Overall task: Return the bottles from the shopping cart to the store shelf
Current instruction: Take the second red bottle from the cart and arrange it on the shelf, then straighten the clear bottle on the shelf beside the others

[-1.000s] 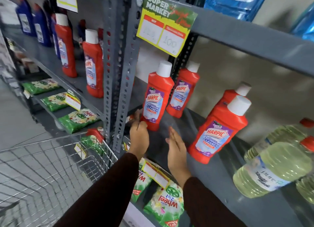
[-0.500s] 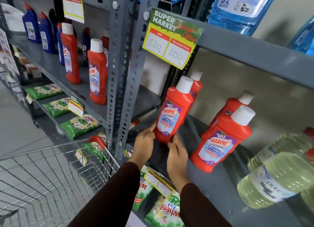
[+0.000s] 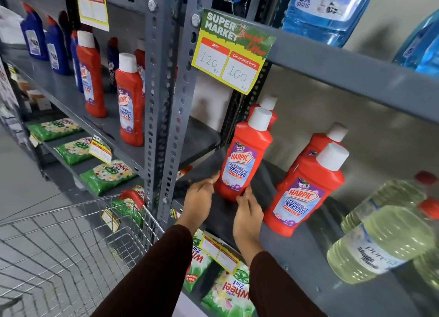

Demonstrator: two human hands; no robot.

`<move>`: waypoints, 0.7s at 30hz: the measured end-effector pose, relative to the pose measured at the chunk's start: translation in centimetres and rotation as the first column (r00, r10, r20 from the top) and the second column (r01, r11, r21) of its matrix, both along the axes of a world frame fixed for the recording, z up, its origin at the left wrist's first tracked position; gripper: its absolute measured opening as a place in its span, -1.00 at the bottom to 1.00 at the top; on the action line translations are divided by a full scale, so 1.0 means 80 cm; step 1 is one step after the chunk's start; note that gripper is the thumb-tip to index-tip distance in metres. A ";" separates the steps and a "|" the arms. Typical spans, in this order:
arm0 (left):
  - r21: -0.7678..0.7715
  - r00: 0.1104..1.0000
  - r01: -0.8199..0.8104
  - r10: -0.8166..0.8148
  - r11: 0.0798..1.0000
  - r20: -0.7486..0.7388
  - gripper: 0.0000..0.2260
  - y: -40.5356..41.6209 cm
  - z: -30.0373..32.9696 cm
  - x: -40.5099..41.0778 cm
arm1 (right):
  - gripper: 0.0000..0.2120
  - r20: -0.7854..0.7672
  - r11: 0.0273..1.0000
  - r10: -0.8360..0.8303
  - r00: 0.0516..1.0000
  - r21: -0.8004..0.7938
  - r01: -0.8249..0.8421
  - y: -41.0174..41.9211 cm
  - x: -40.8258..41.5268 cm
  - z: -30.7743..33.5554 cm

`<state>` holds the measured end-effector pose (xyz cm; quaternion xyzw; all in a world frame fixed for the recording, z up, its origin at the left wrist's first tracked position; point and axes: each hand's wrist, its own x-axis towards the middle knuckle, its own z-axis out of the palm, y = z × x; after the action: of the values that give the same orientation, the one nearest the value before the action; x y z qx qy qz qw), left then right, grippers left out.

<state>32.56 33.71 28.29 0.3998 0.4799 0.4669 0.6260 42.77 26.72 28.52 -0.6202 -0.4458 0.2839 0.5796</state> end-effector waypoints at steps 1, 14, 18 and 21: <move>-0.016 1.000 -0.022 0.022 1.000 0.006 -0.54 0.002 -0.002 0.000 | -0.50 -0.007 1.000 0.015 1.000 0.003 -0.015 0.000 0.000 0.001; 0.196 0.919 -0.373 0.332 0.907 0.214 -0.66 -0.056 0.004 -0.013 | -0.52 0.106 0.982 0.177 0.979 -0.084 -0.168 -0.043 -0.004 0.023; 0.253 0.898 -0.418 0.355 0.873 0.259 -0.75 -0.163 0.001 0.015 | -0.65 0.076 0.988 0.140 0.987 -0.079 -0.134 -0.151 0.040 0.017; 0.333 0.969 -0.211 0.153 0.919 0.193 -0.74 -0.229 -0.009 0.071 | -0.81 -0.077 0.988 -0.140 0.987 0.049 0.144 -0.215 0.099 0.014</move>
<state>38.22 15.41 27.55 0.4189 0.3714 0.6324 0.5355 50.71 9.49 29.63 -0.6237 -0.3864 0.2523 0.6310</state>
